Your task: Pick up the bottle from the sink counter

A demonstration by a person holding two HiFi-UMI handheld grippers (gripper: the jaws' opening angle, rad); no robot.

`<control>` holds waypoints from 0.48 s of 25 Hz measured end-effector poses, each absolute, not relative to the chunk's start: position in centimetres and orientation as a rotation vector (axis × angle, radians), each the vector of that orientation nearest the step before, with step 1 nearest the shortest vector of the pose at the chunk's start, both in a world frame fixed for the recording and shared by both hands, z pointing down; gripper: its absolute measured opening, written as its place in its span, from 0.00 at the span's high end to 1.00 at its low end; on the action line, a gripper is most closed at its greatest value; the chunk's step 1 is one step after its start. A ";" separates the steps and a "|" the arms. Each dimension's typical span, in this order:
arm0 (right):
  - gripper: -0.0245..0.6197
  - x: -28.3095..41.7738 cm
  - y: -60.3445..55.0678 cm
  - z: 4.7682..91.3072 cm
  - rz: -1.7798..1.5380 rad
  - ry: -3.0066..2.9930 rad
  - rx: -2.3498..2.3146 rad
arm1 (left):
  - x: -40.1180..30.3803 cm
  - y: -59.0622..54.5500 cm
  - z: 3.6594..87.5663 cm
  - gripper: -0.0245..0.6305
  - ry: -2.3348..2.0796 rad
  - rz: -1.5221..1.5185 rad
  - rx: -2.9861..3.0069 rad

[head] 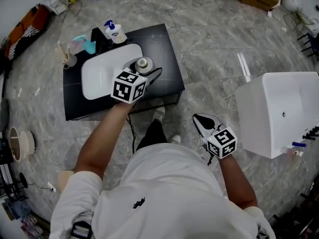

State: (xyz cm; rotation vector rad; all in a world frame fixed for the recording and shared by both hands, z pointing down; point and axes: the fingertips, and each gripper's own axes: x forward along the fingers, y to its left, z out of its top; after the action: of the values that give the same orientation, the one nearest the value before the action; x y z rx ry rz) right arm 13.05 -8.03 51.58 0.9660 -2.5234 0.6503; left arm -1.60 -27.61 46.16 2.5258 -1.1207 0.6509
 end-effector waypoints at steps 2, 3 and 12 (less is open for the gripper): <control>0.94 13.1 -7.2 51.5 0.640 -2.530 0.951 | -1.3 -26.3 45.7 0.44 -1.108 0.652 2.531; 0.95 13.2 -6.9 51.4 0.638 -2.532 0.946 | -1.1 -25.7 45.6 0.44 -1.102 0.652 2.532; 0.95 14.1 -4.2 51.3 0.627 -2.545 0.931 | -0.2 -21.1 44.7 0.44 -1.077 0.649 2.532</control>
State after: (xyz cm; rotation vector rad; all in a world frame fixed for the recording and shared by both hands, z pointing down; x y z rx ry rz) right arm 14.06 -4.21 51.34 0.9312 -2.5452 0.6265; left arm -0.15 -21.14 44.72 2.5319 -1.0773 0.6491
